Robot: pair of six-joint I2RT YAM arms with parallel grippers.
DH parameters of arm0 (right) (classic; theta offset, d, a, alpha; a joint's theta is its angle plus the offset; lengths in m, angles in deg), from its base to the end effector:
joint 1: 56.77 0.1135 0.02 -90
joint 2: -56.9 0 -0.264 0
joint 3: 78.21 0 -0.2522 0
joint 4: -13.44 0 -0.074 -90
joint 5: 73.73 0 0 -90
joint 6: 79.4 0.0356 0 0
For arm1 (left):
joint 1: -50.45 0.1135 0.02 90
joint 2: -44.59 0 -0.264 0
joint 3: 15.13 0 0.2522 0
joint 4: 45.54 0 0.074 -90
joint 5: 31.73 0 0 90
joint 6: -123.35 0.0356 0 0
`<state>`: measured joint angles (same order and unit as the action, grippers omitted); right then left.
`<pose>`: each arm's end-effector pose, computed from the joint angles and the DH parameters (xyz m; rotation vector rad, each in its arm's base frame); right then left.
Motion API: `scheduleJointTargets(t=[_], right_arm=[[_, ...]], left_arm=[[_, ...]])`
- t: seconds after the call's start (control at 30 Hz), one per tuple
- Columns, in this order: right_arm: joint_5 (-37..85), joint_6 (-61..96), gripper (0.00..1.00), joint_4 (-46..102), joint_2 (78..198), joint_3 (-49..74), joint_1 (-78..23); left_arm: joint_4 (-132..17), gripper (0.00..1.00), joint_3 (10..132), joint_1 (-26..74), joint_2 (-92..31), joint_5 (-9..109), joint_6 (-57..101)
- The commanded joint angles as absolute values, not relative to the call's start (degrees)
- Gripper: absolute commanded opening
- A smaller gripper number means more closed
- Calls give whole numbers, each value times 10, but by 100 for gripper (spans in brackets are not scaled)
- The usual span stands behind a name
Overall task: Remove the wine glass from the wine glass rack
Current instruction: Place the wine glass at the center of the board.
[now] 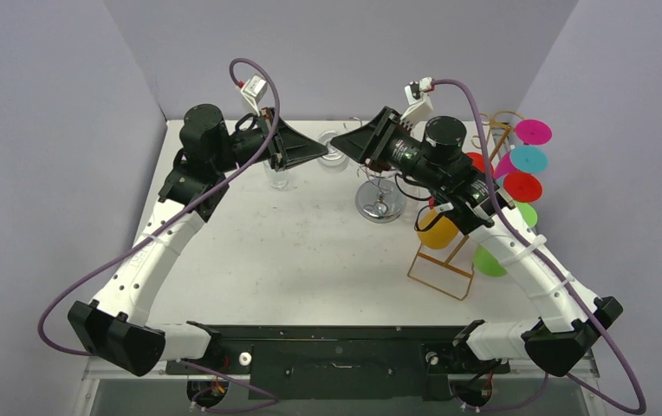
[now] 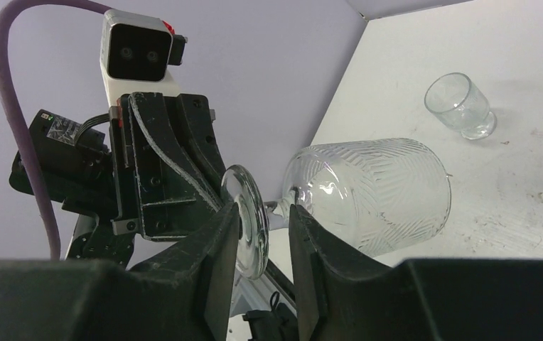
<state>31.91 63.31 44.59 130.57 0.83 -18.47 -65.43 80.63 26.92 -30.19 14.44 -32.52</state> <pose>0.2122 0.1798 0.4752 -0.0036 1.8431 1.3949 0.2522 -0.1367 0.4604 0.0368 1.8760 -1.7411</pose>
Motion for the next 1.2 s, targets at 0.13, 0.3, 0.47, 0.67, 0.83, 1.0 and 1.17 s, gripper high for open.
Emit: scheduleJointTargets(t=[0.13,0.3,0.47,0.67,0.83,1.0,1.17], right_arm=[[343,643,18,407,1313,15,-183],[351,647,0,402,1312,21,-183],[371,686,0,359,1306,46,-200],[397,759,0,286,1292,77,-242],[406,817,0,241,1278,95,-273],[416,870,0,189,1267,108,-303],[428,933,0,139,1260,108,-310]], left_arm=[[-583,0,825,265,-294,131,-314],[-591,0,826,265,-300,135,-304],[-588,4,822,265,-304,144,-299],[-580,37,819,265,-306,159,-293],[-584,60,814,267,-296,188,-275],[-577,81,800,273,-275,221,-250],[-528,85,760,278,-265,237,-245]])
